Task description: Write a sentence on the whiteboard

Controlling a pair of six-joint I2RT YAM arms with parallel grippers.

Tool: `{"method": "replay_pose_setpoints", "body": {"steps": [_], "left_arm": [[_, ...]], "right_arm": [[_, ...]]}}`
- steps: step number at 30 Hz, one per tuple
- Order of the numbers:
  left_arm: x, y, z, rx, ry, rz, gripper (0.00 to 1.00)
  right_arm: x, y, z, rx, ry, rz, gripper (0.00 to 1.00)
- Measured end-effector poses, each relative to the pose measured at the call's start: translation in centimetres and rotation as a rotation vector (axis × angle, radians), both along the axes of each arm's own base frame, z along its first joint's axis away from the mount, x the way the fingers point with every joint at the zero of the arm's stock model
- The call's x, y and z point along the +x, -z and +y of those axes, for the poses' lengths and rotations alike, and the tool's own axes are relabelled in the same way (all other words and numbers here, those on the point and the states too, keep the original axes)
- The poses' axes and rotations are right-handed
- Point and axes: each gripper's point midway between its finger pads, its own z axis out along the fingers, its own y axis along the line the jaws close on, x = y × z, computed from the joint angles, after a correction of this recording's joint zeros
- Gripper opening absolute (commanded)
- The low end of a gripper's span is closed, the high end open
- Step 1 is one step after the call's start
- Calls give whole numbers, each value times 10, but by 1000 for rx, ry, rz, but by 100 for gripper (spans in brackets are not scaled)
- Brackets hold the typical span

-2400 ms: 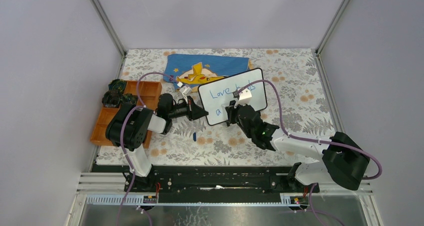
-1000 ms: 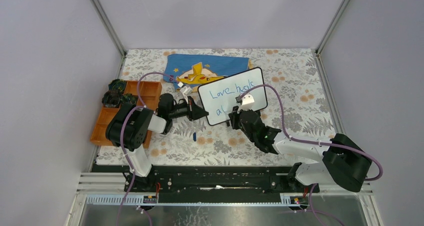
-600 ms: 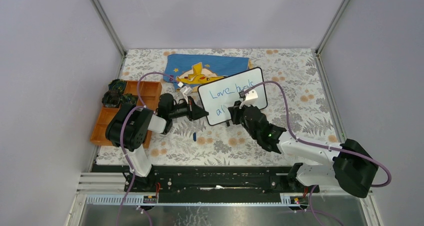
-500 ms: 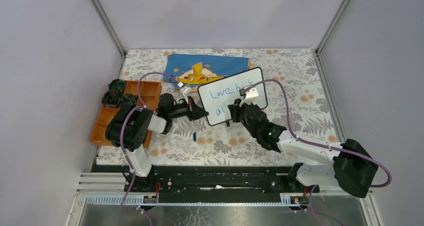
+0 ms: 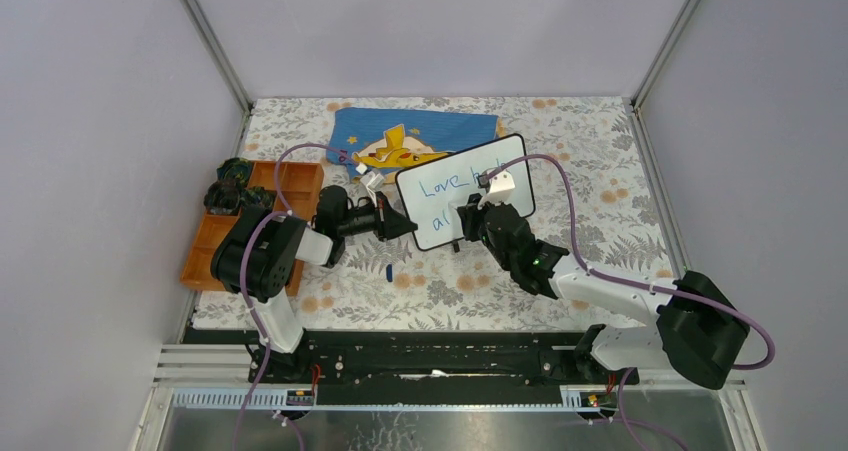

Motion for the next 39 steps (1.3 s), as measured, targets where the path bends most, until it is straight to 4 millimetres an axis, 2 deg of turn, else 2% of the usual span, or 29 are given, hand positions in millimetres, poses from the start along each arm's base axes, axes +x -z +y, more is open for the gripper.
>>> {"method": "replay_pose_setpoints", "body": {"steps": [39], "left_arm": [[0, 1, 0, 5, 2, -3, 0]], "right_arm": [[0, 15, 2, -18, -12, 34, 0]]}}
